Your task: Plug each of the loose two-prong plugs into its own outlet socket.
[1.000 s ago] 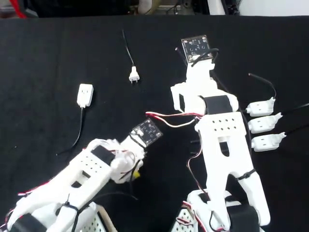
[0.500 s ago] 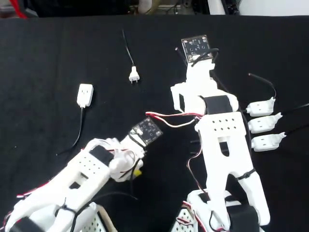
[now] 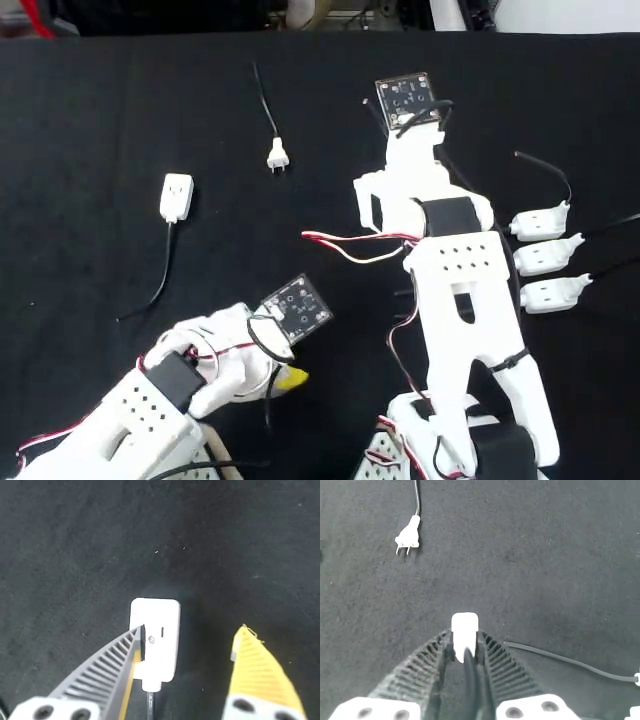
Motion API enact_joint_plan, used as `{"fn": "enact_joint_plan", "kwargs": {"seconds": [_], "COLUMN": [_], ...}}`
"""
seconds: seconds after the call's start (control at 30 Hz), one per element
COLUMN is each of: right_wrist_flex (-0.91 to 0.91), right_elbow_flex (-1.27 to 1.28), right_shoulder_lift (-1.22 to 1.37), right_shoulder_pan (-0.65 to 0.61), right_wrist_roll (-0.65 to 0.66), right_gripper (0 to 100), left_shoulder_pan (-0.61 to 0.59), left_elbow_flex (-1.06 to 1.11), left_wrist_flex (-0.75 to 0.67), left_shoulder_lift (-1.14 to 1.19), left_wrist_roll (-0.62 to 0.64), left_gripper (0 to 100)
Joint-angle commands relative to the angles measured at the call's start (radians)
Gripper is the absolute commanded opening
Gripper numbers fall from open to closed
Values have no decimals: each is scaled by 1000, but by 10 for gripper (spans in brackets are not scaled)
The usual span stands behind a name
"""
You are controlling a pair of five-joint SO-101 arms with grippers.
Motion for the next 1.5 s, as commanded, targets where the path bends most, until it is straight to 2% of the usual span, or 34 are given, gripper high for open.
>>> {"fn": "enact_joint_plan", "kwargs": {"seconds": [0.0, 0.17, 0.43, 1.17, 1.33, 1.47], "right_wrist_flex": [-17, -15, -15, -2, -2, -2], "right_elbow_flex": [-36, -36, -36, -38, -38, -38], "right_shoulder_lift": [1, 1, 1, 1, 1, 1], "right_shoulder_pan": [-9, -9, -9, -9, -9, -9], "right_wrist_roll": [8, 8, 8, 8, 8, 8], "right_gripper": [12, 12, 12, 12, 12, 12], "left_shoulder_pan": [-36, -73, -74, -116, -116, -116], "left_elbow_flex": [-8, -81, -266, -288, -286, -280], "left_wrist_flex": [-69, -158, -126, -83, -83, -92], "left_shoulder_lift": [91, 371, 694, 723, 712, 710], "left_wrist_roll": [-2, -28, -31, -75, -77, -48], "left_gripper": [306, 302, 271, 265, 198, 191]}}
